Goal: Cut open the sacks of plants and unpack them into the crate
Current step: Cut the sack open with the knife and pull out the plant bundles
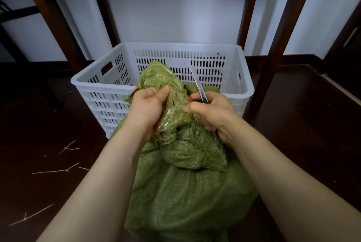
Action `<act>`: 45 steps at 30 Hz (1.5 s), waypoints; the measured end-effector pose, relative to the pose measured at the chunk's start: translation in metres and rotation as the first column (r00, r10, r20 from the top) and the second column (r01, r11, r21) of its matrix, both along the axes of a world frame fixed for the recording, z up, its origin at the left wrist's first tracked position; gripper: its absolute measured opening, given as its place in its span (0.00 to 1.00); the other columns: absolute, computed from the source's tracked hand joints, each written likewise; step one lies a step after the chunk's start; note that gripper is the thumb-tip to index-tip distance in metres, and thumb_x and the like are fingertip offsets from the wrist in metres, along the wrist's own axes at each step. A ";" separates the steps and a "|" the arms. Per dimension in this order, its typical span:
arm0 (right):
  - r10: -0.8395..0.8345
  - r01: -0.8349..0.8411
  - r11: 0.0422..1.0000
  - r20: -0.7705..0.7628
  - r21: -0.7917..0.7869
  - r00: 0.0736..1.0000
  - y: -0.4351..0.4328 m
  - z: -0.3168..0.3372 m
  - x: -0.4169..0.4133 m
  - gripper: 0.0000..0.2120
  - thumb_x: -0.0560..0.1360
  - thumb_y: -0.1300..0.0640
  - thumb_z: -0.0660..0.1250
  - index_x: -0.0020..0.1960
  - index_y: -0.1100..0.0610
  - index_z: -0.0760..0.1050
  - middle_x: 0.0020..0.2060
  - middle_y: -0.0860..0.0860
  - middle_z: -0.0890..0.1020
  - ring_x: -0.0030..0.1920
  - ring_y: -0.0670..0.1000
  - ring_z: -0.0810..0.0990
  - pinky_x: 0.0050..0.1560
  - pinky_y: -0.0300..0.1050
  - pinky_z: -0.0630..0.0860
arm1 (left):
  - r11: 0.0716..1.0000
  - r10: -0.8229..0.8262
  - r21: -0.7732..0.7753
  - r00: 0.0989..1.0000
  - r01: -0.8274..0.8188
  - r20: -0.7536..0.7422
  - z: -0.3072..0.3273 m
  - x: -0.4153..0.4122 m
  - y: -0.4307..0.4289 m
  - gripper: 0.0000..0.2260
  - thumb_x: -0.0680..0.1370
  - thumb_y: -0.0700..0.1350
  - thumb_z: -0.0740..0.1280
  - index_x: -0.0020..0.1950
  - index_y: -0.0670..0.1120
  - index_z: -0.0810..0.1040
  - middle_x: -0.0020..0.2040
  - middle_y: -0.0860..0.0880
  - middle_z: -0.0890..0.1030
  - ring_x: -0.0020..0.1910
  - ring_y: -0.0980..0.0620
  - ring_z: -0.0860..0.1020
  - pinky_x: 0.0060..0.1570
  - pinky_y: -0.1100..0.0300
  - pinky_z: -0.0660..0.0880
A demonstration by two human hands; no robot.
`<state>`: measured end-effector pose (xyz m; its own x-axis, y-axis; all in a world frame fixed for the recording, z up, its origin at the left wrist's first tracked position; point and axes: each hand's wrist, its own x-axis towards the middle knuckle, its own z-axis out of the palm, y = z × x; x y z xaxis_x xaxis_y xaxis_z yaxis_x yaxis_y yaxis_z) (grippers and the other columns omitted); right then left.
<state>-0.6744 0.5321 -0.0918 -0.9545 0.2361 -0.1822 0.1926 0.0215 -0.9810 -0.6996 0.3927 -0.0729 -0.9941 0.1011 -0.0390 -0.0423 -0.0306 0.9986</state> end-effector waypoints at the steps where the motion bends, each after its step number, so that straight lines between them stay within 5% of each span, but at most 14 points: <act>1: -0.008 0.008 1.000 -0.025 0.004 1.000 -0.003 0.001 -0.001 0.16 0.67 0.63 0.74 0.52 0.54 0.76 0.30 0.48 0.74 0.15 0.39 0.65 0.17 0.33 0.59 | 0.999 0.044 0.014 0.999 -0.044 0.002 0.001 -0.001 0.000 0.18 0.79 0.43 0.64 0.30 0.45 0.65 0.17 0.53 0.69 0.15 0.57 0.66 0.18 0.70 0.63; 7: -0.064 0.066 0.997 -0.043 0.042 0.997 -0.007 0.000 -0.003 0.12 0.67 0.65 0.73 0.45 0.51 0.76 0.32 0.48 0.76 0.19 0.39 0.67 0.18 0.33 0.62 | 0.968 0.129 -0.197 0.982 -0.155 -0.139 -0.007 -0.009 -0.005 0.16 0.79 0.50 0.65 0.32 0.46 0.70 0.26 0.47 0.69 0.21 0.51 0.65 0.24 0.63 0.63; 11: -0.084 0.084 0.996 0.004 -0.029 0.996 0.004 -0.002 0.000 0.08 0.69 0.65 0.72 0.46 0.57 0.77 0.27 0.51 0.72 0.16 0.42 0.60 0.17 0.34 0.56 | 0.971 -0.130 -0.197 0.991 0.133 0.029 0.009 -0.002 -0.014 0.03 0.75 0.44 0.69 0.44 0.45 0.76 0.31 0.51 0.79 0.25 0.56 0.74 0.24 0.65 0.69; 15: 0.009 -0.008 0.999 0.018 -0.048 1.000 0.013 -0.002 0.004 0.10 0.70 0.55 0.75 0.44 0.58 0.76 0.27 0.52 0.69 0.18 0.43 0.58 0.19 0.33 0.55 | 0.847 -0.288 -0.454 0.957 0.276 0.042 0.012 0.001 -0.019 0.18 0.67 0.42 0.76 0.54 0.44 0.75 0.38 0.53 0.79 0.27 0.60 0.74 0.24 0.67 0.70; 19: -0.018 0.018 0.999 0.002 -0.032 1.000 0.025 0.007 0.006 0.16 0.76 0.45 0.64 0.45 0.59 0.76 0.40 0.52 0.80 0.17 0.42 0.59 0.18 0.33 0.56 | 0.860 -0.283 -0.438 0.959 0.262 0.017 0.013 -0.003 -0.022 0.26 0.67 0.38 0.76 0.61 0.39 0.71 0.43 0.50 0.77 0.31 0.52 0.75 0.21 0.70 0.69; 24: 0.135 -0.135 0.991 -0.151 0.015 0.979 0.044 0.030 0.013 0.14 0.78 0.59 0.55 0.38 0.61 0.74 0.30 0.53 0.75 0.17 0.44 0.60 0.18 0.32 0.56 | 0.970 -0.213 -0.110 0.975 0.219 0.064 0.015 -0.006 -0.023 0.18 0.70 0.51 0.71 0.53 0.43 0.73 0.39 0.49 0.78 0.25 0.57 0.75 0.24 0.65 0.71; 26: 0.299 -0.285 0.950 -0.108 0.130 0.948 0.050 0.038 0.018 0.14 0.78 0.60 0.57 0.40 0.62 0.77 0.27 0.53 0.73 0.18 0.44 0.62 0.18 0.33 0.57 | 0.989 -0.118 -0.084 0.991 0.123 0.064 0.015 -0.009 -0.021 0.11 0.77 0.51 0.66 0.51 0.44 0.75 0.36 0.49 0.80 0.25 0.56 0.76 0.25 0.64 0.73; 29: 0.411 -0.377 0.821 0.013 0.428 0.911 0.046 0.049 0.027 0.10 0.78 0.58 0.64 0.44 0.58 0.83 0.26 0.52 0.75 0.21 0.44 0.66 0.21 0.33 0.63 | 0.994 -0.085 -0.065 0.996 0.087 0.034 0.011 -0.013 -0.020 0.16 0.78 0.53 0.64 0.53 0.40 0.77 0.42 0.43 0.82 0.36 0.46 0.79 0.38 0.53 0.78; 31: 0.406 -0.352 0.727 0.043 0.590 0.913 0.038 0.053 0.030 0.08 0.76 0.53 0.67 0.45 0.53 0.84 0.26 0.48 0.77 0.22 0.41 0.67 0.23 0.28 0.64 | 0.990 -0.075 -0.124 0.997 0.072 -0.018 0.010 -0.012 -0.019 0.18 0.78 0.54 0.63 0.47 0.39 0.77 0.37 0.42 0.80 0.33 0.47 0.77 0.35 0.55 0.76; 35: 0.394 -0.305 0.642 0.038 0.703 0.918 0.027 0.059 0.030 0.06 0.76 0.51 0.67 0.43 0.48 0.82 0.22 0.43 0.76 0.20 0.40 0.69 0.23 0.28 0.63 | 0.977 -0.061 -0.210 0.994 0.040 -0.093 0.011 -0.012 -0.019 0.16 0.78 0.55 0.64 0.37 0.44 0.73 0.29 0.45 0.74 0.26 0.50 0.72 0.30 0.62 0.71; 39: 0.358 -0.322 0.538 0.135 0.779 0.924 0.024 0.063 0.030 0.12 0.76 0.50 0.67 0.34 0.44 0.78 0.20 0.38 0.72 0.28 0.40 0.69 0.31 0.36 0.63 | 0.984 -0.078 -0.164 0.997 0.073 -0.024 0.016 -0.011 -0.021 0.07 0.79 0.44 0.63 0.42 0.43 0.73 0.31 0.48 0.72 0.25 0.54 0.69 0.24 0.64 0.68; 41: 0.341 -0.325 0.475 0.170 0.817 0.925 0.022 0.064 0.032 0.08 0.77 0.49 0.66 0.41 0.44 0.82 0.20 0.36 0.73 0.31 0.41 0.72 0.32 0.38 0.66 | 0.972 -0.106 -0.214 0.994 0.099 -0.021 0.016 -0.010 -0.023 0.05 0.78 0.40 0.65 0.43 0.42 0.73 0.30 0.48 0.73 0.24 0.53 0.69 0.24 0.61 0.68; 45: 0.307 -0.308 0.326 0.209 0.894 0.929 0.013 0.069 0.036 0.10 0.78 0.47 0.63 0.47 0.46 0.83 0.36 0.44 0.82 0.43 0.48 0.79 0.39 0.41 0.74 | 0.896 -0.126 -0.444 0.968 0.016 -0.218 0.012 -0.011 -0.022 0.13 0.78 0.48 0.66 0.37 0.43 0.75 0.28 0.44 0.73 0.23 0.50 0.69 0.25 0.60 0.68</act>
